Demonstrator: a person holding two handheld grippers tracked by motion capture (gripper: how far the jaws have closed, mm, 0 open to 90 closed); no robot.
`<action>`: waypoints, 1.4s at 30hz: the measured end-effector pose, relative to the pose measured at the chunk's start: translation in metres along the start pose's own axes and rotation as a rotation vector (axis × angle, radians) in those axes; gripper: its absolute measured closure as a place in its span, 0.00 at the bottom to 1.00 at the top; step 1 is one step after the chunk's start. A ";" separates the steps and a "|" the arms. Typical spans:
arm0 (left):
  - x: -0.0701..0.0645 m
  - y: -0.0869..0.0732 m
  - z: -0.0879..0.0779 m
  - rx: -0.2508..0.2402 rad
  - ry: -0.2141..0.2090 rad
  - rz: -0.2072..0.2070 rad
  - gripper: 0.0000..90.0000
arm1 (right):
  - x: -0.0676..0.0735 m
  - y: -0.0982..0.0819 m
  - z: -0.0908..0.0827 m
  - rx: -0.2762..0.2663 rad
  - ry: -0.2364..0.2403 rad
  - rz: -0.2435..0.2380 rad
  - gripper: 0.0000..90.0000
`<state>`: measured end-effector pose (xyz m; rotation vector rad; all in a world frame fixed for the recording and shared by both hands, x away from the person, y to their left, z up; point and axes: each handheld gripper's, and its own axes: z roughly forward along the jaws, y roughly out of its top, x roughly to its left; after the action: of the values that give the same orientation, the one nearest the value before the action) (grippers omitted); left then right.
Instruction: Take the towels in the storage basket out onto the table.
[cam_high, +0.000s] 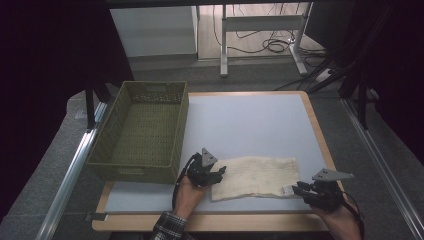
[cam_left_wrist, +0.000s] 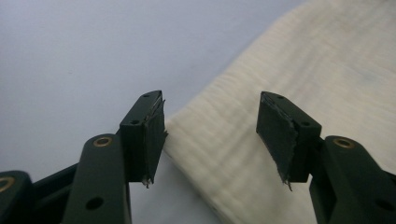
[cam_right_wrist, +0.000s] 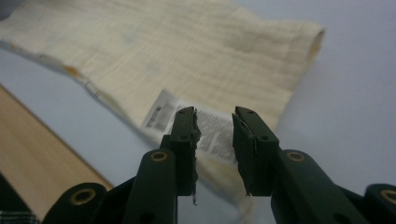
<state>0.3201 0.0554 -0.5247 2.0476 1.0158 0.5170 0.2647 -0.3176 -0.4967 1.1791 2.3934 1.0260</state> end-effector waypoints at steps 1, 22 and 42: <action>0.002 0.000 0.002 0.001 0.013 -0.008 0.45 | 0.003 -0.002 0.002 0.004 0.005 -0.004 0.79; 0.019 -0.002 0.009 0.022 0.056 -0.068 0.61 | 0.004 -0.008 0.016 0.025 -0.060 -0.061 0.87; 0.032 -0.005 0.024 0.057 -0.008 -0.111 0.64 | 0.032 0.022 0.031 -0.013 0.038 -0.121 0.71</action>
<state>0.3519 0.0715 -0.5425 2.0278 1.1443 0.4262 0.2737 -0.2692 -0.5007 1.0055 2.4492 1.0325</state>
